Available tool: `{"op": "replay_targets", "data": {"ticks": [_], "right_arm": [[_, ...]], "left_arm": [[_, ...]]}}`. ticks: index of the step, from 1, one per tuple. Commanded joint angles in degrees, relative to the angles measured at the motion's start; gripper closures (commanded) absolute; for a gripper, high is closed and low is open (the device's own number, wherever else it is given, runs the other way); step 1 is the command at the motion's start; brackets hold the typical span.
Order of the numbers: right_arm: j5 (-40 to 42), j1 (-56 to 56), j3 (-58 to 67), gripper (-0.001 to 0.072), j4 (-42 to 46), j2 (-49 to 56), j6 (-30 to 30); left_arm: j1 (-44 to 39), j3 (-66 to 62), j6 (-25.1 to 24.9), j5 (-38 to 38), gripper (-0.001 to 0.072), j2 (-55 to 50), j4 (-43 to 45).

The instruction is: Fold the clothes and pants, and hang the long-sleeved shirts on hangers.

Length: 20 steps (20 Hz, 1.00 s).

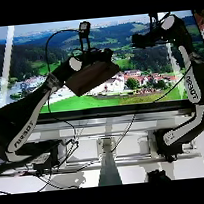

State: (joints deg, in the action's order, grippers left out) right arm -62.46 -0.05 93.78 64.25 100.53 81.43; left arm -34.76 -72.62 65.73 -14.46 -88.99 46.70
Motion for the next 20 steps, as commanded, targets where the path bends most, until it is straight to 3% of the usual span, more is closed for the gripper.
{"op": "replay_targets", "data": {"ticks": [1,3,4,7,10,11,14,20], "right_arm": [[-1.1,0.7,-1.0,0.0062,0.5,0.9,-0.5],[-3.4,0.0,-1.1,0.0035,0.1,2.8,-0.4],[-4.5,-0.4,-1.1,0.0036,-1.2,4.2,-0.3],[-6.1,-1.5,-1.0,0.0032,-11.5,8.3,0.2],[-5.9,-2.5,-1.0,0.0032,-20.9,11.2,0.2],[-5.9,-2.9,-1.0,0.0030,-22.9,12.0,0.2],[-5.9,-5.0,-1.0,0.0017,-26.9,14.3,0.4],[-5.9,-9.1,-0.2,0.0017,-32.7,16.3,0.4]], "left_arm": [[0.9,0.0,-0.6,0.9,0.0080,0.9,3.0],[2.9,0.0,-0.6,-0.8,0.0103,1.4,3.1],[4.0,0.0,-0.6,-2.3,0.0148,1.5,3.1],[8.2,0.0,-0.6,-10.4,0.0394,1.5,6.8],[12.7,0.0,-0.6,-21.9,0.0569,1.5,16.3],[14.2,0.0,-0.6,-25.9,0.0703,1.5,19.5],[16.7,0.0,-0.6,-33.1,0.0697,1.0,22.3],[14.8,0.0,-0.6,-34.2,0.0698,-4.7,22.3]]}}
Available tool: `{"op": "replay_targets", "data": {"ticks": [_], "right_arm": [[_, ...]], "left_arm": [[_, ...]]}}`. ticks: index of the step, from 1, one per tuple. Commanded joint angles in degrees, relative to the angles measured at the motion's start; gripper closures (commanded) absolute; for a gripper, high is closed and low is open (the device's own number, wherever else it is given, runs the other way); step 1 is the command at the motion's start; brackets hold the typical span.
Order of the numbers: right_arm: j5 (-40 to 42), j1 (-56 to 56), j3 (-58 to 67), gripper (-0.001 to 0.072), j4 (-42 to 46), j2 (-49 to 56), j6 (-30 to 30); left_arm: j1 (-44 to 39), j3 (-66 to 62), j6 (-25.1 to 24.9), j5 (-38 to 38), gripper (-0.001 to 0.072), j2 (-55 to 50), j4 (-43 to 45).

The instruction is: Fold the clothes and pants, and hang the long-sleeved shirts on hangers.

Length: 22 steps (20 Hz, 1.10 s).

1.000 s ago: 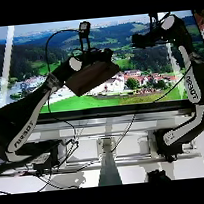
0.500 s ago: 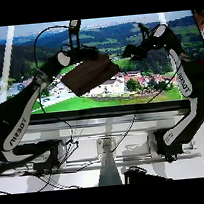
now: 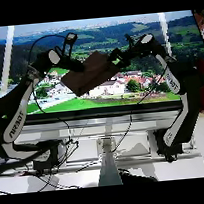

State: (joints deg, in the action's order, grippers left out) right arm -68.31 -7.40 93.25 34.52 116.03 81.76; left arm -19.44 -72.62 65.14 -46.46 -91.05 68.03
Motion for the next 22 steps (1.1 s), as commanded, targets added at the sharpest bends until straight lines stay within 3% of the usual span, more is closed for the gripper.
{"op": "replay_targets", "data": {"ticks": [1,5,7,8,11,17,22], "right_arm": [[-0.1,-2.2,0.4,0.0018,-3.0,0.8,0.0],[2.7,-3.4,0.8,0.0027,-2.3,0.8,0.2],[5.4,-4.5,0.8,0.0132,-0.4,0.8,0.3],[6.2,-5.2,0.8,0.0215,0.7,0.8,0.3],[6.4,-6.3,0.8,0.0705,4.2,0.6,-0.5],[7.4,-0.9,0.8,0.0703,16.3,-8.7,0.7],[7.1,6.4,0.8,0.0703,39.0,-23.6,11.6]], "left_arm": [[-1.0,0.0,0.0,-2.8,0.0698,-3.8,0.9],[-4.3,0.0,0.0,-5.4,0.0698,-6.1,1.0],[-5.2,0.0,0.0,-4.8,0.0698,-6.1,1.0],[-5.5,0.0,0.0,-4.8,0.0698,-6.1,1.0],[-5.4,0.0,0.0,-6.0,0.0698,-5.7,1.0],[-1.6,-1.0,0.0,-7.3,0.0697,3.9,1.0],[5.3,-1.5,0.0,-5.2,0.0697,18.2,1.0]]}}
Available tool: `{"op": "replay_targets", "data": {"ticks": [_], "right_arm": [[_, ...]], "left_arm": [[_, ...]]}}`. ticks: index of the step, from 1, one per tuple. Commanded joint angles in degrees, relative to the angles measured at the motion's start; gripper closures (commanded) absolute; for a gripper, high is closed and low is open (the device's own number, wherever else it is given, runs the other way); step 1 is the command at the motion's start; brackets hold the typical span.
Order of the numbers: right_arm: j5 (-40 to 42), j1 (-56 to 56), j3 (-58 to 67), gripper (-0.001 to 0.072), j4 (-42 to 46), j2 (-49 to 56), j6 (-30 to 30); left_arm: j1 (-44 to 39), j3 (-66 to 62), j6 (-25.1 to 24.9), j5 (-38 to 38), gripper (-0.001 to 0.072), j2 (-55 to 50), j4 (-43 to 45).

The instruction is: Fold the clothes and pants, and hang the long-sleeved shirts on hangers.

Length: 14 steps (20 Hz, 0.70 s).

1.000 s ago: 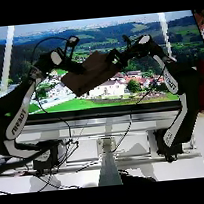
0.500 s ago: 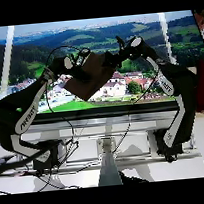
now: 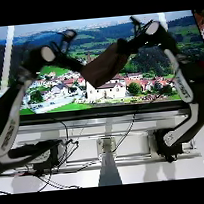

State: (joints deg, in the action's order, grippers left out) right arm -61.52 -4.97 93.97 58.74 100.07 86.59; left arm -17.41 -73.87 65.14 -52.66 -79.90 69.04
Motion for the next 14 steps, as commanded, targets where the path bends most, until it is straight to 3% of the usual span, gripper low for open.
{"op": "replay_targets", "data": {"ticks": [1,3,6,10,14], "right_arm": [[-0.2,5.9,0.1,0.0702,19.4,-10.5,9.7],[-2.3,11.1,0.1,0.0702,28.1,-16.4,14.6],[-6.0,21.5,0.1,0.0702,34.4,-23.4,18.3],[-12.1,39.0,0.1,0.0702,36.2,-30.0,20.9],[-24.1,52.6,-0.9,0.0702,36.2,-31.6,22.3]], "left_arm": [[4.5,-0.2,0.0,1.0,0.0697,9.8,0.0],[6.2,-0.2,0.0,1.0,0.0697,14.5,0.0],[7.5,-0.2,0.0,0.9,0.0697,20.2,0.0],[7.5,-0.2,0.0,0.9,0.0697,24.3,0.0],[7.5,-0.2,0.0,1.0,0.0697,24.1,-0.1]]}}
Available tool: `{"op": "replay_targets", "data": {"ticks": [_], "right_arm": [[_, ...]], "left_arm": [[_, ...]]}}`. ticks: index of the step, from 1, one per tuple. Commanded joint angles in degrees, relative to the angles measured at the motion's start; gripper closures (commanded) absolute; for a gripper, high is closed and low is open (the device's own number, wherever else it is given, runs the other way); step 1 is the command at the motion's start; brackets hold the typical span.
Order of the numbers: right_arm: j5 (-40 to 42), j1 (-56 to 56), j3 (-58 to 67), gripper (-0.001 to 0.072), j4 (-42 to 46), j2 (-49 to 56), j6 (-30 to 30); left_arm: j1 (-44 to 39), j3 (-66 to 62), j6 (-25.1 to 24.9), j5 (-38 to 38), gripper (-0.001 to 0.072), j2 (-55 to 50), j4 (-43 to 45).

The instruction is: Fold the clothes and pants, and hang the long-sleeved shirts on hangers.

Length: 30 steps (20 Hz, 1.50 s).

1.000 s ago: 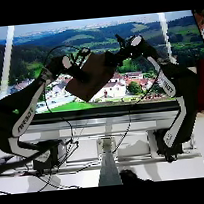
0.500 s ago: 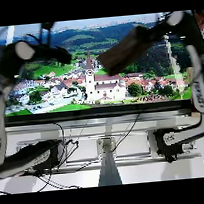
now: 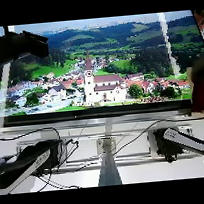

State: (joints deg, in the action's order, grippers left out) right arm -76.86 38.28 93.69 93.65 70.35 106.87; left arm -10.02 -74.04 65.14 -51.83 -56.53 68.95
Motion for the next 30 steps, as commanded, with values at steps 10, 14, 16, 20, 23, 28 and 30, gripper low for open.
{"op": "replay_targets", "data": {"ticks": [10,14,16,20,23,28,30], "right_arm": [[-13.7,13.5,-5.7,0.0017,0.9,-1.9,25.7],[-7.4,13.4,-5.7,0.0062,-1.8,-1.9,25.2],[-3.7,12.3,-5.7,0.0472,-3.8,-1.9,22.1],[3.7,2.8,-5.7,0.0672,-8.1,-1.9,11.3],[5.0,-9.2,-5.7,0.0702,-19.6,-1.9,-1.0],[5.0,-33.4,-5.7,0.0702,-21.5,-2.0,-21.9],[5.0,-41.6,-5.7,0.0702,-20.0,-1.9,-26.8]], "left_arm": [[0.1,0.0,0.0,0.1,0.0697,-0.6,-0.4],[0.1,0.0,0.0,0.1,0.0697,-0.6,-0.4],[0.1,0.0,0.0,0.1,0.0697,-0.6,-0.4],[0.1,0.0,0.0,0.1,0.0697,-0.6,-0.4],[0.1,0.0,0.0,0.1,0.0697,-0.6,-0.4],[0.1,0.0,0.0,0.1,0.0697,-0.6,-0.4],[0.1,0.0,0.0,0.1,0.0696,-0.6,-0.4]]}}
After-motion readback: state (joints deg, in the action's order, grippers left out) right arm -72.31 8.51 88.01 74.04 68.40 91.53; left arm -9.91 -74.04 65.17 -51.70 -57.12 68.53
